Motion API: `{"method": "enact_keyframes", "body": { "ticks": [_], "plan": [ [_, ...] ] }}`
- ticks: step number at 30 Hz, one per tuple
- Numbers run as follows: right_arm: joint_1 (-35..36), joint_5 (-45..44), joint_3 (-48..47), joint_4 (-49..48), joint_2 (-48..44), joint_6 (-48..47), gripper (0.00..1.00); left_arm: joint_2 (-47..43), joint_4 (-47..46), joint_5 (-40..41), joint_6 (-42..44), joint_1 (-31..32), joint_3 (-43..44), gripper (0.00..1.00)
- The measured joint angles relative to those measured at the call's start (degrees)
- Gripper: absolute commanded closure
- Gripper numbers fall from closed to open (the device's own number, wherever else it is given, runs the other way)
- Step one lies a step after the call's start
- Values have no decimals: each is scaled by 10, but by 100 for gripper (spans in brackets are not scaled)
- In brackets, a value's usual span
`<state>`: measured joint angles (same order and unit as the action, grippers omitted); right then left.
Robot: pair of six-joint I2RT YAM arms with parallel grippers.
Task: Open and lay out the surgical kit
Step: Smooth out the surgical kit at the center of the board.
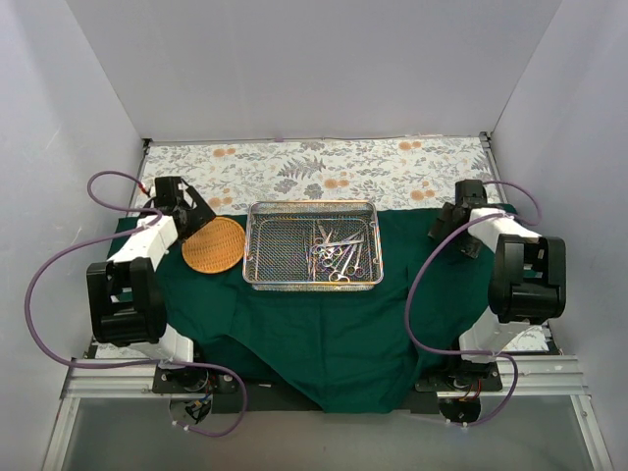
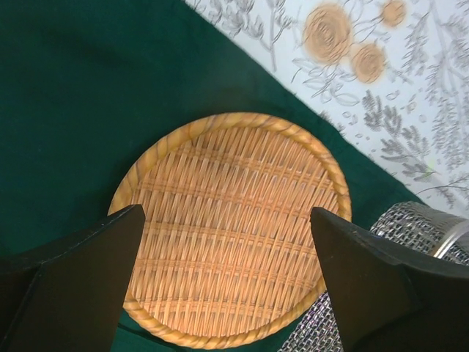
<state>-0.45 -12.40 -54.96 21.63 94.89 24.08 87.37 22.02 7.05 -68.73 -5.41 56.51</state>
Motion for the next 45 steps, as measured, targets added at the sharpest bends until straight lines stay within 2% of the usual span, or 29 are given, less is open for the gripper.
{"method": "enact_keyframes", "body": {
  "ticks": [3, 7, 10, 11, 18, 25, 30, 31, 34, 36, 40, 44, 45],
  "plan": [
    [-14, -12, -40, 30, 4, 38, 10, 23, 35, -3, -13, 0, 23, 2],
    [12, -3, -131, 37, 13, 33, 11, 53, 73, 15, -15, 0, 98, 2],
    [24, 12, -184, 36, 28, 11, 12, 66, 80, 38, -9, -4, 147, 6],
    [24, 16, -189, 35, 31, 6, 12, 71, 79, 42, -7, -8, 157, 10],
    [23, 28, -190, 52, 81, -33, 22, 167, 69, 43, 10, -75, 176, 26],
    [23, 25, -194, 57, 115, -82, 34, 232, 72, 38, 36, -94, 187, 30],
    [23, 30, -194, 56, 118, -117, 31, 247, 75, 43, 48, -89, 198, 34],
    [23, 32, -194, 56, 119, -122, 31, 248, 75, 43, 49, -89, 199, 39],
    [23, 38, -194, 54, 128, -131, 31, 249, 77, 47, 51, -89, 200, 41],
    [23, 40, -193, 53, 138, -136, 31, 250, 78, 49, 53, -89, 200, 47],
    [23, 46, -186, 42, 151, -139, 32, 253, 79, 62, 54, -89, 199, 51],
    [23, 47, -183, 36, 151, -140, 41, 254, 77, 67, 52, -89, 200, 66],
    [23, 47, -182, 35, 151, -140, 47, 255, 76, 68, 52, -89, 200, 70]
  ]
}}
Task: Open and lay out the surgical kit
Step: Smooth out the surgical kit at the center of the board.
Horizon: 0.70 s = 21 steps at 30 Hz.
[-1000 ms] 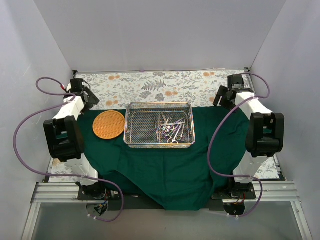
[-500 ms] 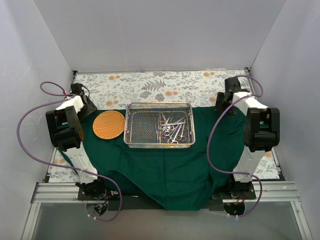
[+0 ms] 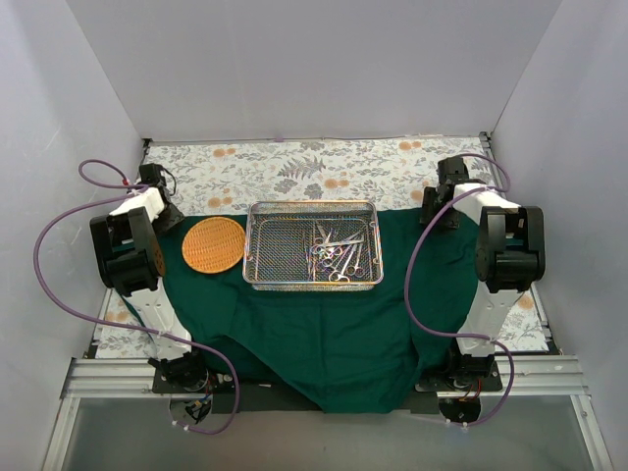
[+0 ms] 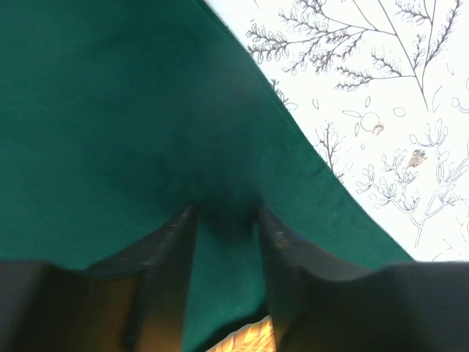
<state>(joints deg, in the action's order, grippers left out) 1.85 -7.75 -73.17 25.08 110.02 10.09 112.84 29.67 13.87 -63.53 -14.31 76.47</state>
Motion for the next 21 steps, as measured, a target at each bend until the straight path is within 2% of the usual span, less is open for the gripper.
{"method": "enact_keyframes", "body": {
  "ticks": [2, 3, 5, 7, 9, 10, 15, 21],
  "plan": [
    [0, 0, 2, -6, 0, -1, 53, 1, -3, 3, -2, 0, 0, 76],
    [0, 1, 3, -10, 0, 0, 61, 1, -3, 3, -2, 0, 0, 81],
    [0, 4, 3, -14, 1, -1, 71, 2, -5, 5, -4, 0, 0, 100],
    [0, 5, 3, -17, 2, -3, 79, 3, -6, 5, -6, 0, 2, 100],
    [0, 9, 2, -18, 3, -3, 95, 6, -3, 4, -5, 1, 6, 100],
    [0, 11, 1, -19, 4, -4, 99, 9, 2, 4, -5, 2, 11, 100],
    [-3, 18, -22, -1, 18, 1, 99, 41, 39, 3, -5, 2, 65, 100],
    [-3, 24, -95, 32, 65, 7, 99, 96, 75, -14, -12, 3, 154, 100]
  ]
}}
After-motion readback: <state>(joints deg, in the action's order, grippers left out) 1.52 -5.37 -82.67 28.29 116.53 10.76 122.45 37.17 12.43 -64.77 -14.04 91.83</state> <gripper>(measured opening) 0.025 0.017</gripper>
